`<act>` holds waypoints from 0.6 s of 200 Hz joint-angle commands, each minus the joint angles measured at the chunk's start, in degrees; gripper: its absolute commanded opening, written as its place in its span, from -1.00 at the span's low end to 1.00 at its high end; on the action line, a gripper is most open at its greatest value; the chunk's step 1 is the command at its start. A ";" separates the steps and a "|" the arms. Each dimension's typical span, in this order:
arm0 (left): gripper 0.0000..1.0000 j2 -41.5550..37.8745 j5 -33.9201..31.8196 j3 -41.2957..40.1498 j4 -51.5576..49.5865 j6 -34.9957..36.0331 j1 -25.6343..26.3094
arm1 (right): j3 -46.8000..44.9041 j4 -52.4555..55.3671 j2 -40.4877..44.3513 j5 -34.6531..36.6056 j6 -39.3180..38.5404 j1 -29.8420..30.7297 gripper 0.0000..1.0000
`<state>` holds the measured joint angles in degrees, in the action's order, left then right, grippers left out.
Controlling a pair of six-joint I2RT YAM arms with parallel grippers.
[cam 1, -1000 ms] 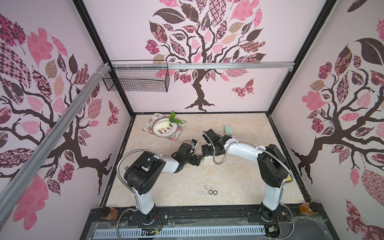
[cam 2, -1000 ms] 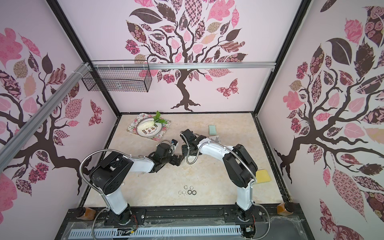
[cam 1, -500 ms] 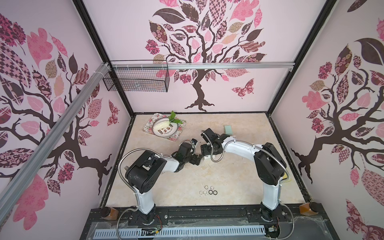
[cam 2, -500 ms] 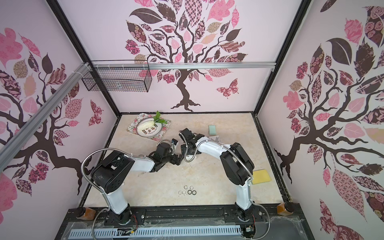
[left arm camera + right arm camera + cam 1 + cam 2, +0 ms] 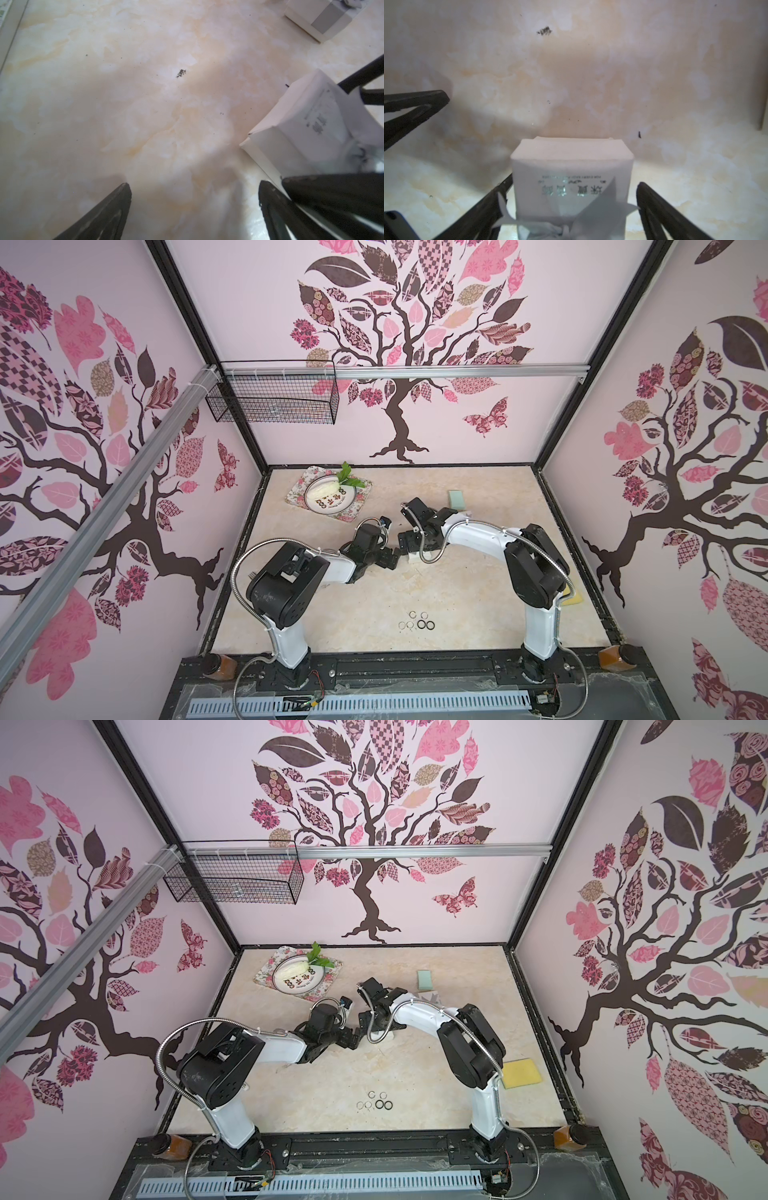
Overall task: Take the rings out of the lift-off lid box
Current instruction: Close the lid on the jewelry box.
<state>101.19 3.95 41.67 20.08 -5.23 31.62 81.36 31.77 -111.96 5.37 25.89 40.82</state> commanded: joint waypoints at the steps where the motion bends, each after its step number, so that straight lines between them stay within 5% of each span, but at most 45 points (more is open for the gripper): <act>1: 0.96 -5.16 -0.03 -1.65 -1.88 -0.73 -0.80 | -0.27 -0.84 6.48 -2.11 -0.40 -0.22 0.99; 59: 0.97 -18.32 1.36 0.06 -14.30 2.41 0.72 | -20.09 -15.11 25.68 -10.64 -0.93 -8.55 0.99; 120: 0.97 -11.41 -0.97 9.71 -20.16 4.41 4.97 | -23.70 -18.32 23.21 -10.64 -2.69 -11.51 0.99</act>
<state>86.54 3.92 47.31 2.33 -1.80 36.21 57.21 16.47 -86.28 -4.45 24.10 29.15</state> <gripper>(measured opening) 0.983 0.995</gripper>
